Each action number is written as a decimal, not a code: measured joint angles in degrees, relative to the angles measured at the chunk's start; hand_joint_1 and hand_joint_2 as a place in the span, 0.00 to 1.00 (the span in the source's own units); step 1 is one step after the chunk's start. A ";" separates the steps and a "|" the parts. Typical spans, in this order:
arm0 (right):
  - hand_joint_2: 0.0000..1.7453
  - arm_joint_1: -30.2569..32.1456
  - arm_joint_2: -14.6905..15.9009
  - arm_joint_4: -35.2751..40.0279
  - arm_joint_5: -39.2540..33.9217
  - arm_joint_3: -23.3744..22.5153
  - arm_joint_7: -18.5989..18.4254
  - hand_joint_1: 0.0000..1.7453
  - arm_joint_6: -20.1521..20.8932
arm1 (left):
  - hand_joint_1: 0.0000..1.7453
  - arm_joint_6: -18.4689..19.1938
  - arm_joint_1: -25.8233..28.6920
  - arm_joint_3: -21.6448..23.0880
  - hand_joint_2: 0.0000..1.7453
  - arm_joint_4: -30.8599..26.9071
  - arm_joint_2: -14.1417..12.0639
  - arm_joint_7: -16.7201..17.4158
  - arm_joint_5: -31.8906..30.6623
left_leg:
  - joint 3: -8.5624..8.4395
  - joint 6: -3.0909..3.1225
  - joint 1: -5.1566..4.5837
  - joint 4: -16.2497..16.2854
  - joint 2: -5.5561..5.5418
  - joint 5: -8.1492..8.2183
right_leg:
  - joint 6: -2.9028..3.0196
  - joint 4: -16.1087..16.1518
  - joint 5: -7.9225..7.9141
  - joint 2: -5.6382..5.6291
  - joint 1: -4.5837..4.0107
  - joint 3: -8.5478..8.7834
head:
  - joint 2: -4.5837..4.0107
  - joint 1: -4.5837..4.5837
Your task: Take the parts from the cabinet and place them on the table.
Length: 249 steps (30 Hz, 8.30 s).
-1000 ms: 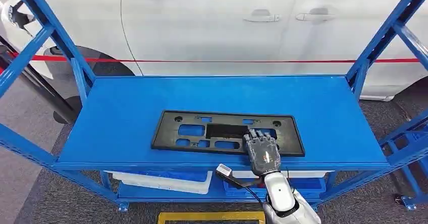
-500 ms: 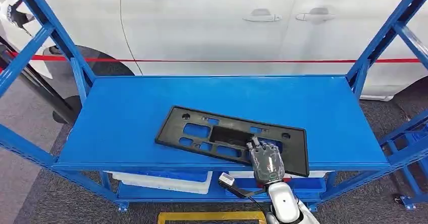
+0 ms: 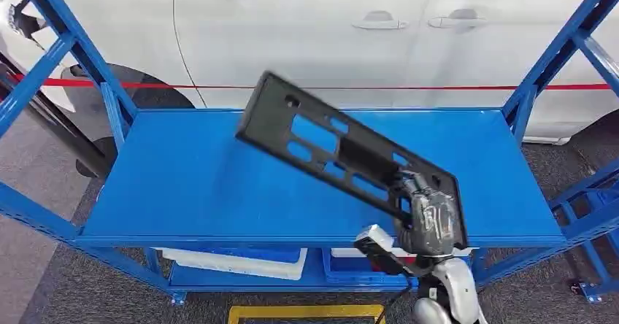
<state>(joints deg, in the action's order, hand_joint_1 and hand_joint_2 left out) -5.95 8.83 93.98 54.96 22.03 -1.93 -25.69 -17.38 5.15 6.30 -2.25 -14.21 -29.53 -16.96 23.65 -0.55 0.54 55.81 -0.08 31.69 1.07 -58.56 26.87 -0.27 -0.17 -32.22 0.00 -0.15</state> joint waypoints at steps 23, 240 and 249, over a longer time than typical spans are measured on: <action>1.00 24.01 9.85 35.02 -51.42 -10.38 22.84 1.00 12.81 | 0.00 19.38 13.36 -0.24 1.00 -21.26 0.87 -9.86 13.96 | 0.21 0.15 0.01 -0.03 0.00 0.17 | -0.19 0.04 0.15 -0.02 -0.02 -0.23 | 0.00 -0.04; 1.00 32.09 13.92 38.67 -47.02 19.87 29.12 1.00 -13.39 | 0.00 7.21 -1.46 -1.01 1.00 -1.51 0.59 -3.91 8.96 | 15.15 -2.00 0.21 18.13 0.47 4.10 | 2.12 1.49 0.61 0.91 0.01 1.22 | -0.02 -0.89; 1.00 32.07 13.94 38.67 -46.98 19.83 29.16 1.00 -13.39 | 0.00 7.19 -1.64 -0.39 1.00 -1.51 0.26 -3.93 9.02 | 0.97 0.41 -0.75 0.04 0.30 -0.79 | 0.41 -0.31 -3.58 1.08 -0.19 -3.66 | 0.00 -1.14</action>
<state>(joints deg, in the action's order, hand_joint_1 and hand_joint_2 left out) 26.12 22.77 132.65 7.98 41.86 27.23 -39.08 -10.19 3.51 5.90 -3.76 -13.94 -33.46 -7.94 24.63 -0.14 -0.21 55.85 0.22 30.90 1.47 -58.87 23.29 0.82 -0.36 -35.88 0.00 -1.30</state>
